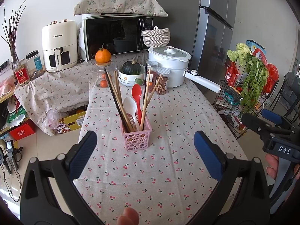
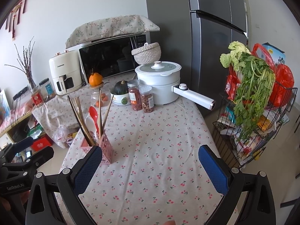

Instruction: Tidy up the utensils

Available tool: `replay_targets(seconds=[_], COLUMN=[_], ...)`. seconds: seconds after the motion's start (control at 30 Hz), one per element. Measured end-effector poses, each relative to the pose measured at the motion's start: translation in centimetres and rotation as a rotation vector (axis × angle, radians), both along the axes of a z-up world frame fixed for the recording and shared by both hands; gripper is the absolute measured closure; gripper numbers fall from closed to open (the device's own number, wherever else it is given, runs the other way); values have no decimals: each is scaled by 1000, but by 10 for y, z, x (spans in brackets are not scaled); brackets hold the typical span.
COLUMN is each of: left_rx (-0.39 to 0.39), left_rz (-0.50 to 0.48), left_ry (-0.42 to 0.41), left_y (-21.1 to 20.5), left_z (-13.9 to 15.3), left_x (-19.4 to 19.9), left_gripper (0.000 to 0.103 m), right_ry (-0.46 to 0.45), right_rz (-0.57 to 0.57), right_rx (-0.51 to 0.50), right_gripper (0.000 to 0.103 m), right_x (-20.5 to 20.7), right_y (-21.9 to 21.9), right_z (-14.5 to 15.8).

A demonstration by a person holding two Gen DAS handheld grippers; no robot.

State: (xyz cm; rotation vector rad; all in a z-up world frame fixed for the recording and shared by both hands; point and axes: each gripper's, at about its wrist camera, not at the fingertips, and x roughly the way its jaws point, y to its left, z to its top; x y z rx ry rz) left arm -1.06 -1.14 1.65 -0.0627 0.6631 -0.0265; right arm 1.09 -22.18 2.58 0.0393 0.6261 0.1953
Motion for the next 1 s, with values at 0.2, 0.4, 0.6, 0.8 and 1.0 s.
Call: replay_targets(seconds=[0.2,0.4,0.6,0.8,1.0], left_rx=[-1,-2,-3,8,-2], left_rz=[-4,-5,-13,-36,-71], left_ry=[1,-12,-20,-46,-53], left_y=[-1,-2,-2,-6,-7], left_z=[0,1,2,2,2], left_x=[0,-1,-1,-2,2], left_gripper=[1,1,1,1,1], right_ry=[1,5,5,6,10], right_rz=[0,3,3,1,-3], right_rx=[0,2,0,1,3], right_gripper=[0,0,0,0,0], right_x=[0,0,0,0,0], right_y=[0,0,0,0,-2], right_z=[0,-1,-1,-1,-6])
